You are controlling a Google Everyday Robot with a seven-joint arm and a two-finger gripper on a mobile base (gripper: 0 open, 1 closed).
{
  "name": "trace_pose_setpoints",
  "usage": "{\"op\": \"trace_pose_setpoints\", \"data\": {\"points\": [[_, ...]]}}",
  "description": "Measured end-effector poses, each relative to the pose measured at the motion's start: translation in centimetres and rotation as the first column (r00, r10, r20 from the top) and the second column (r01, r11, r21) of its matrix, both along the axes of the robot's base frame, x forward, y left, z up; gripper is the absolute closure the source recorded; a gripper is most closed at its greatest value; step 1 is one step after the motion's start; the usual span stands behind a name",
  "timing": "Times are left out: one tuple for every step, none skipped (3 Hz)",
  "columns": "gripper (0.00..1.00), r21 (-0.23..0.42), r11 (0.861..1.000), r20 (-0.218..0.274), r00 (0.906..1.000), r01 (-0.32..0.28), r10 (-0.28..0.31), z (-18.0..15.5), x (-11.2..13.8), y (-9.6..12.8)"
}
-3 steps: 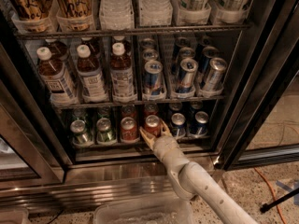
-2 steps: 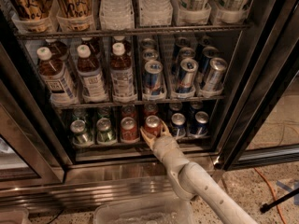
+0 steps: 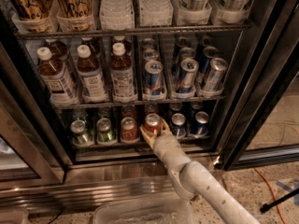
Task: Pick coke can from bottom shelf of fridge
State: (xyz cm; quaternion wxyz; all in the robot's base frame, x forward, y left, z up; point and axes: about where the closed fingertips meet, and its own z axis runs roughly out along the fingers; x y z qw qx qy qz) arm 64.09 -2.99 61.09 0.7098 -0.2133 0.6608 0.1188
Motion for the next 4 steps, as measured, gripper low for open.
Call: {"op": "trace_pose_setpoints", "data": {"points": [[1.0, -0.007, 1.0, 0.033, 0.999, -0.03, 0.031, 3.9, -1.1, 0.2], [1.0, -0.044, 0.994, 0.056, 0.9933, -0.099, 0.101, 8.0, -3.3, 0.8], [1.0, -0.083, 0.978, 0.035, 0.9798, -0.193, 0.197, 10.3, -5.5, 1.6], [1.0, -0.114, 0.94, -0.043, 0.9468, -0.322, 0.319, 10.6, -7.9, 2.6]]}}
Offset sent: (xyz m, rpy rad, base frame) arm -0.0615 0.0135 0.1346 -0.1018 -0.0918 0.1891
